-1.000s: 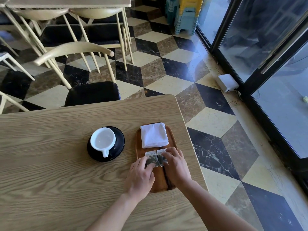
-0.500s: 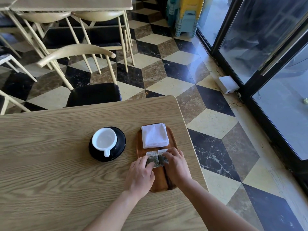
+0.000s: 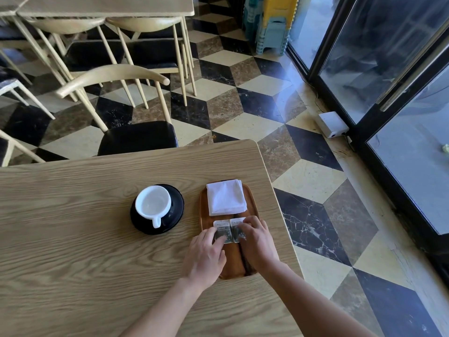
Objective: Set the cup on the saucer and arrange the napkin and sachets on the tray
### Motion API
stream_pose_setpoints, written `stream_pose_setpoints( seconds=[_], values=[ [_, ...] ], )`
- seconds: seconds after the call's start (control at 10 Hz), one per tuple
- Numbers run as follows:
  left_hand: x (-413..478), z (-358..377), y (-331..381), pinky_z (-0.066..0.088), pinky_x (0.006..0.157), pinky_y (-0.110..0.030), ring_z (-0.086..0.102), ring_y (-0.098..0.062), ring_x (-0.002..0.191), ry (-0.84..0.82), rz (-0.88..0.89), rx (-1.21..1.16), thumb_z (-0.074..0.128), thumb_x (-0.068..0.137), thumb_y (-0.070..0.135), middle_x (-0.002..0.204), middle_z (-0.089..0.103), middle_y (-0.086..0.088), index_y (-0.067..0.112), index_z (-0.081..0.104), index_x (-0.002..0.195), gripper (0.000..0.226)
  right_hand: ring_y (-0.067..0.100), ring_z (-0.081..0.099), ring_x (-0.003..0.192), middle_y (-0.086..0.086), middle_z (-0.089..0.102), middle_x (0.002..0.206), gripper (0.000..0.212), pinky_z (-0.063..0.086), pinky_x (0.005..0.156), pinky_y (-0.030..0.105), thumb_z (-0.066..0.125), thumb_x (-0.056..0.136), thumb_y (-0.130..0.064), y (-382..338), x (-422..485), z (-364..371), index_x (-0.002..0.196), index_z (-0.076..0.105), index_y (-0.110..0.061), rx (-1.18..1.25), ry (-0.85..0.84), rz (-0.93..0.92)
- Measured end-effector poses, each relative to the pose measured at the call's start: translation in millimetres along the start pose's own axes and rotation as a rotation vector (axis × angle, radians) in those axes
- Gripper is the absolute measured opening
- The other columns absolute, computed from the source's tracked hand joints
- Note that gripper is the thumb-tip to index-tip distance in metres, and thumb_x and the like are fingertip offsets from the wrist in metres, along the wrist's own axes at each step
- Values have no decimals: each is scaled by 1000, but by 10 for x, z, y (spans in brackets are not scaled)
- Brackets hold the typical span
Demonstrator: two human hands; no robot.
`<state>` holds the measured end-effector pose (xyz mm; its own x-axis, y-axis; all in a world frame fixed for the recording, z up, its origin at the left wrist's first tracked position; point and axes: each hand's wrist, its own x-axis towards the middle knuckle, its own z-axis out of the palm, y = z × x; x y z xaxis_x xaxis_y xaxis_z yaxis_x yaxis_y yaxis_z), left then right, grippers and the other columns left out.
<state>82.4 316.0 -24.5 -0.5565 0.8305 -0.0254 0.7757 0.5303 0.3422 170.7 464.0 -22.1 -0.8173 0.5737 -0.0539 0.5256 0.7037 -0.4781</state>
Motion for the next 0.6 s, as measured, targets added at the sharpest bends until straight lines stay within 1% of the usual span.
stream_pose_setpoints(
  seconds=[0.1,0.2,0.3,0.5,0.6],
  values=[
    [-10,-11,5,55,91,-39,62,-23,114,6,-7,-15,75,74,18,122,64,-9,21,69,110,37,27,51,104,1,59,116,19,51,76,35,63,88,-12,-17,-4,-17,105,69,-19,12,17,-6],
    [-22,-31,-1,55,93,-39,61,-24,115,28,-15,-38,74,76,15,124,64,-8,20,69,112,37,27,51,105,2,59,118,20,51,77,35,64,88,-12,-10,-8,-29,105,69,-19,15,17,-2],
    [-32,-85,-11,57,87,-37,64,-23,110,33,-22,-31,76,73,15,120,65,-6,21,70,109,37,25,51,107,1,58,119,18,51,78,34,65,88,-14,-22,-14,-43,105,69,-19,23,13,8],
    [-44,-206,-56,58,83,-36,65,-22,107,75,-40,-15,78,71,16,117,66,-4,20,71,107,37,20,48,109,-4,56,118,19,51,79,33,63,87,-16,-71,-7,-96,105,67,-21,17,-1,27],
    [-17,-239,-87,57,88,-38,63,-25,112,125,-28,-19,75,72,14,121,65,-8,18,69,112,41,19,47,109,-7,56,117,20,49,81,31,63,86,-16,-98,30,-129,105,66,-22,44,16,28]
  ],
)
